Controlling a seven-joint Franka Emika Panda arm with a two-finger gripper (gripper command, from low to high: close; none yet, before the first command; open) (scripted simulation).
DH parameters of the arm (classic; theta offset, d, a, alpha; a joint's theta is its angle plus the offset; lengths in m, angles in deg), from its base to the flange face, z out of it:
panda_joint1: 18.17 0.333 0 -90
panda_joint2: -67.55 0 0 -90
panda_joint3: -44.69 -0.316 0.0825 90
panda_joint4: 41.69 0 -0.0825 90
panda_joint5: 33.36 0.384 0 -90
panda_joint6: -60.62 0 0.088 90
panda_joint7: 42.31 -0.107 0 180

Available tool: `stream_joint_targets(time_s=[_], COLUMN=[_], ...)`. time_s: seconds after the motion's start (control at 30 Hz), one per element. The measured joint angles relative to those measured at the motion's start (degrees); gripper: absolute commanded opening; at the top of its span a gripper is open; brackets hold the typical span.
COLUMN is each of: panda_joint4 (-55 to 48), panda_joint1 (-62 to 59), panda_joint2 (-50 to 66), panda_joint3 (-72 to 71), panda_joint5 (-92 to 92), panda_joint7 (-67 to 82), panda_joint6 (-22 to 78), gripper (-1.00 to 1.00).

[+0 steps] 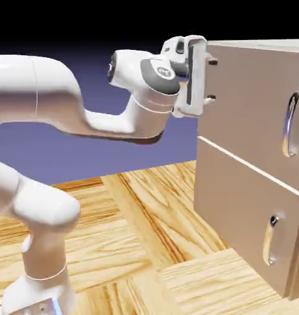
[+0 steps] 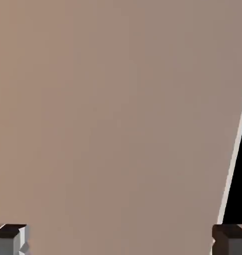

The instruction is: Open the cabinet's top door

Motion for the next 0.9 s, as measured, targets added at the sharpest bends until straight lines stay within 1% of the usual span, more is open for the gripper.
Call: stream_joint_targets(time_s=[0.9], panda_joint4=[-16.9], panda_joint1=[25.0], panda_joint2=[-10.0], panda_joint3=[28.8], panda_joint5=[-65.8], panda_joint7=[25.9], panda_joint6=[-0.5], gripper=[0.00])
